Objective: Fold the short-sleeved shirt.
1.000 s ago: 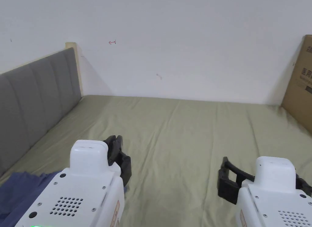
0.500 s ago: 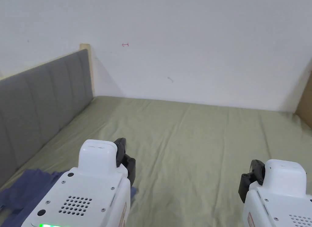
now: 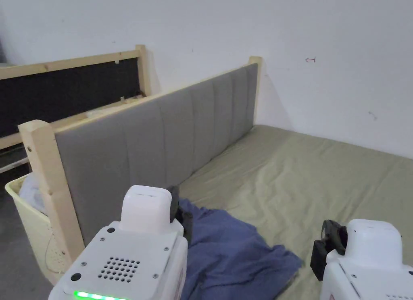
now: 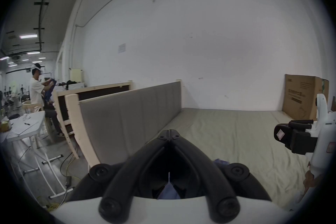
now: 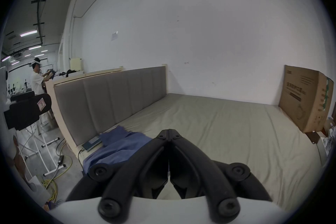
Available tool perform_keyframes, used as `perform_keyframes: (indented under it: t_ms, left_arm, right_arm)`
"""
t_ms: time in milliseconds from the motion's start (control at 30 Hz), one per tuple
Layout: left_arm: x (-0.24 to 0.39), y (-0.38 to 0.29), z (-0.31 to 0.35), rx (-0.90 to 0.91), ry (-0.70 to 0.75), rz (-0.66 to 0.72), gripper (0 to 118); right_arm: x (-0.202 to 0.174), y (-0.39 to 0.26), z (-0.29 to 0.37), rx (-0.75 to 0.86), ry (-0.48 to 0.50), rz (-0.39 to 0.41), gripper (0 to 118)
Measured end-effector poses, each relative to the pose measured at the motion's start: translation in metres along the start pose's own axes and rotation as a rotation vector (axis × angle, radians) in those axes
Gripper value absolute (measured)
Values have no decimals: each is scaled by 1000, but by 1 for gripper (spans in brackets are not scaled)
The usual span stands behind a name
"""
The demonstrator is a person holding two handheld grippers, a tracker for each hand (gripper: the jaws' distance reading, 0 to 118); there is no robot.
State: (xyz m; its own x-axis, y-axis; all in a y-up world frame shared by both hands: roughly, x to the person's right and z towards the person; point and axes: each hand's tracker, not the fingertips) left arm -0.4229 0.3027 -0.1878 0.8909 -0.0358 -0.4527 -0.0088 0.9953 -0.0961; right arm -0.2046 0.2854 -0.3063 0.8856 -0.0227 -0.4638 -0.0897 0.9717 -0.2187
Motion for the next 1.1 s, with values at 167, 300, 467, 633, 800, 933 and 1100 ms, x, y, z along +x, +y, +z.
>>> perform_keyframes:
  t_ms: [167, 300, 467, 633, 800, 933, 1100]
  left_arm:
    - [-12, -11, -20, -55, -9, 19, 0]
    - [1, -49, -71, -225, -79, 12, 0]
    - [14, -118, -157, -497, -140, 44, 0]
    - [33, -176, -228, -756, -244, 73, 106]
    - [67, -217, -265, -840, -254, 38, 108]
    - [84, -218, -262, -860, -209, -77, 108]
    - [71, -208, -260, -821, -107, -54, 4]
  right_arm:
    - [-12, -6, -12, -24, 6, 27, 0]
    - [-4, -13, -25, -70, -20, 25, 0]
    - [19, -30, -44, -158, -76, 1, 0]
    - [42, -48, -63, -237, -133, -24, 0]
    - [60, -64, -77, -308, -169, -42, 0]
    - [69, -75, -85, -354, -182, -60, 0]
    - [80, -86, -86, -391, -197, -115, 0]
